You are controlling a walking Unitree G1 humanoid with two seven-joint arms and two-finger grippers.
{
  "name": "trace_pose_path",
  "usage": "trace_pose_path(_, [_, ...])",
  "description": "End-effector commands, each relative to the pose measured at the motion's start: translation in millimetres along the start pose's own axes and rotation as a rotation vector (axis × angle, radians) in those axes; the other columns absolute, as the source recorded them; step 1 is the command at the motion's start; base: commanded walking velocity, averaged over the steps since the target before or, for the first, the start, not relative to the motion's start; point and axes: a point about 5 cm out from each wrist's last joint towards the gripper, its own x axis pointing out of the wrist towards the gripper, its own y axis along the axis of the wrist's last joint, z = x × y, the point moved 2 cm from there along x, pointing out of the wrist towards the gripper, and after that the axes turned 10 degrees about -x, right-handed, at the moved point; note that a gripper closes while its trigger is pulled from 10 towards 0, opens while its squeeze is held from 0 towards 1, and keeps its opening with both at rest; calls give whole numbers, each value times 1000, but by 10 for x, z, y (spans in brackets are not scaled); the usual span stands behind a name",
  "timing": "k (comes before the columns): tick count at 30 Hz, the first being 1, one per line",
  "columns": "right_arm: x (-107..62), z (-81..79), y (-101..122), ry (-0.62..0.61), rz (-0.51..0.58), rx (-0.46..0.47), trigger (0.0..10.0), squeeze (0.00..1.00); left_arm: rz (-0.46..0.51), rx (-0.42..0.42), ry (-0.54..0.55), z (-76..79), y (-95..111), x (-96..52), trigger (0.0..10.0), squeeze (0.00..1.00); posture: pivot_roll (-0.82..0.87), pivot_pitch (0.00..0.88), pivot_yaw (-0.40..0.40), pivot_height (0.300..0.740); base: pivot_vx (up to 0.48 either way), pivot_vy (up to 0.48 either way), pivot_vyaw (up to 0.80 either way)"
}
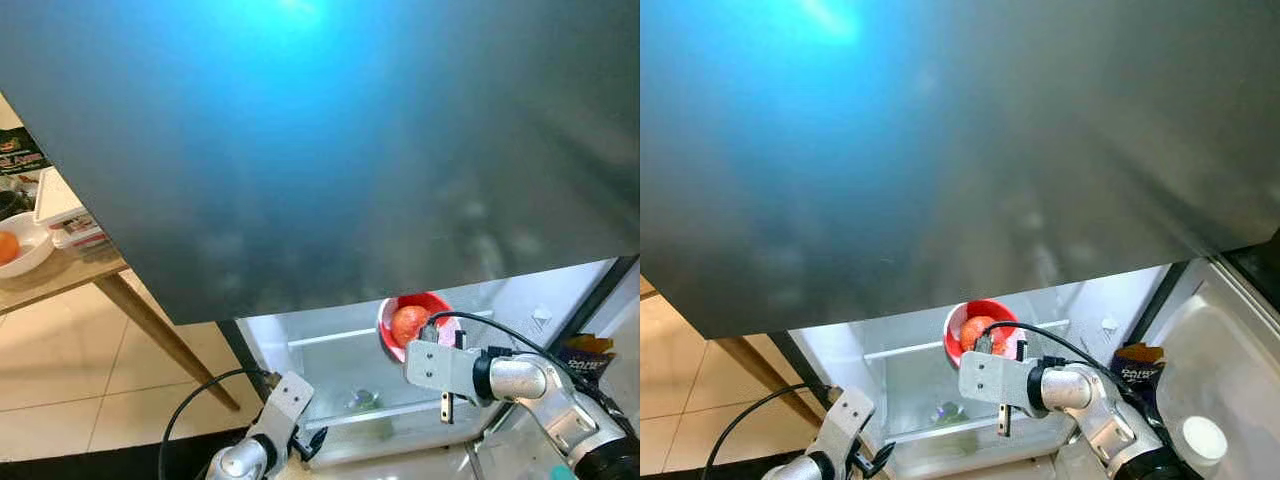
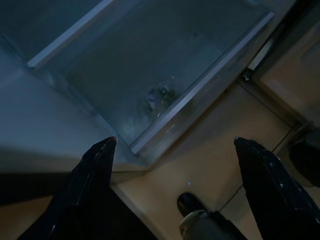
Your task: Restocking fridge
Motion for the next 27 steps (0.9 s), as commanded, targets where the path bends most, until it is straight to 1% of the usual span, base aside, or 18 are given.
trace_pose_path(1, [-10,65,83,9,17,-44,10000,0,-3,1,-22,63,-27,6,10000,0,-104,128,79,656,0,0,0])
trace_pose_path(3, [-29,94,94,14,15,-50,10000,0,5,5,-29,71,-2,15,10000,0,-103,131,78,656,0,0,0])
trace_pose_path(7, [-81,240,143,1,7,-82,10000,0,49,16,-50,87,119,43,10000,0,-103,135,76,656,0,0,0])
trace_pose_path(9, [-80,299,146,-22,-2,-77,10000,0,79,21,-63,97,186,51,10000,0,-104,137,74,656,0,0,0])
trace_pose_path(10, [-80,299,146,-22,-2,-77,10000,0,79,21,-63,97,186,51,10000,0,-104,137,74,656,0,0,0])
trace_pose_path(11, [-79,331,159,-36,6,-66,10000,0,99,24,-72,112,226,56,10000,0,-102,139,72,646,0,0,0])
trace_pose_path(13, [-75,358,166,-43,6,-71,10000,0,112,27,-81,133,249,58,10000,0,-101,139,71,641,0,0,0])
trace_pose_path(23, [-84,474,158,-62,-23,-110,10000,0,118,35,-101,173,249,48,10000,0,-98,143,74,641,0,0,0])
trace_pose_path(27, [-96,551,150,-77,-34,-121,10000,0,117,35,-105,172,253,41,10000,0,-97,146,74,641,0,0,0])
